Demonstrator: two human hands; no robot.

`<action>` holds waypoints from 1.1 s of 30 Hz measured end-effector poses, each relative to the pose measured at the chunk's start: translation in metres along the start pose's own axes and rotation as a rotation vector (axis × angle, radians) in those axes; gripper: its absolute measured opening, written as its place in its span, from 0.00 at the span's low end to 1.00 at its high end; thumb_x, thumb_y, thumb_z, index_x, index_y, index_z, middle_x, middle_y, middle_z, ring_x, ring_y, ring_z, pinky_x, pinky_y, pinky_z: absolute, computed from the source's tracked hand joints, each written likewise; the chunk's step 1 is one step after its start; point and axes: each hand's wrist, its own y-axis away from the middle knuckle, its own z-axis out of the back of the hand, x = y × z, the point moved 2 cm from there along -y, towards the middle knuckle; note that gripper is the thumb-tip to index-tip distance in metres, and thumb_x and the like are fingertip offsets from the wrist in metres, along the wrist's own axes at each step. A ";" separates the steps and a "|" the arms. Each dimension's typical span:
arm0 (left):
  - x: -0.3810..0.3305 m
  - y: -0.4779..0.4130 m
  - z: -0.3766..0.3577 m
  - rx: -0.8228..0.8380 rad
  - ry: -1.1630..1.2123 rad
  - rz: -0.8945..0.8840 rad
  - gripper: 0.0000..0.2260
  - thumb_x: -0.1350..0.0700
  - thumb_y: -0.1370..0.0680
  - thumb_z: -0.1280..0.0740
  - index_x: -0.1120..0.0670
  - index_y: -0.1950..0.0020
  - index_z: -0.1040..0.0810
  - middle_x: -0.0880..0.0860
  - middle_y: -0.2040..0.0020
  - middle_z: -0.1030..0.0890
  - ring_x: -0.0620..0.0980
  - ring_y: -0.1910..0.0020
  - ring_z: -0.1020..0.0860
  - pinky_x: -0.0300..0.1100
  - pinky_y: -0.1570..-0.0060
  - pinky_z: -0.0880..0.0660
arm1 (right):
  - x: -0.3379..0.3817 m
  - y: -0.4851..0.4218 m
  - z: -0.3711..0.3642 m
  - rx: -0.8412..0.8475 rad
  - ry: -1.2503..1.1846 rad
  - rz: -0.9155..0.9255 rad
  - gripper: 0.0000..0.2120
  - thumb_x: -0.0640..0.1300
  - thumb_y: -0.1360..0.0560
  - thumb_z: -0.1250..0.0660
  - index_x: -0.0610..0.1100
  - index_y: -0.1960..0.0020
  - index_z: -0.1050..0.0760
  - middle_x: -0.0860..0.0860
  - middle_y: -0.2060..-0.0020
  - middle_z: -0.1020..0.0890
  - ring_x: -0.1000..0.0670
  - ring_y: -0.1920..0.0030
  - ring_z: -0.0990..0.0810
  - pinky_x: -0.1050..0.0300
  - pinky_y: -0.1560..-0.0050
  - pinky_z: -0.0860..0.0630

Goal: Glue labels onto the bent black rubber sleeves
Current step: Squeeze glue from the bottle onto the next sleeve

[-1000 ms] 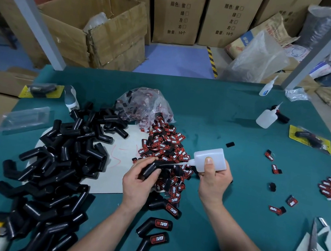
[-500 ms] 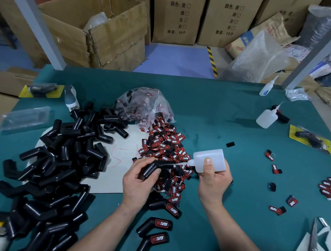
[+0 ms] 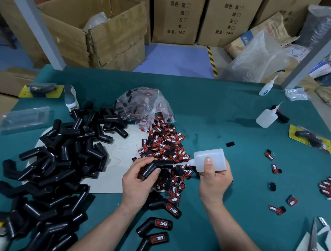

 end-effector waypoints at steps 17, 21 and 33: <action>-0.002 0.001 0.000 0.002 0.011 -0.016 0.17 0.58 0.27 0.24 0.36 0.46 0.15 0.44 0.44 0.15 0.46 0.42 0.17 0.37 0.37 0.25 | 0.002 0.001 -0.001 -0.005 -0.017 -0.001 0.04 0.59 0.30 0.31 0.60 0.59 0.21 0.60 0.68 0.20 0.56 0.66 0.25 0.52 0.62 0.27; -0.002 0.001 0.000 0.000 0.002 -0.024 0.19 0.58 0.27 0.24 0.34 0.45 0.15 0.44 0.44 0.15 0.46 0.42 0.18 0.37 0.37 0.24 | 0.002 0.000 -0.001 -0.022 -0.025 -0.011 0.05 0.59 0.31 0.31 0.59 0.59 0.21 0.58 0.68 0.20 0.50 0.65 0.25 0.50 0.62 0.26; 0.001 0.000 0.000 0.007 0.006 -0.027 0.20 0.62 0.26 0.24 0.37 0.44 0.15 0.45 0.43 0.15 0.46 0.41 0.18 0.35 0.37 0.25 | -0.003 0.000 0.000 -0.021 -0.009 -0.021 0.11 0.59 0.30 0.31 0.52 0.61 0.25 0.59 0.69 0.21 0.54 0.67 0.25 0.53 0.62 0.27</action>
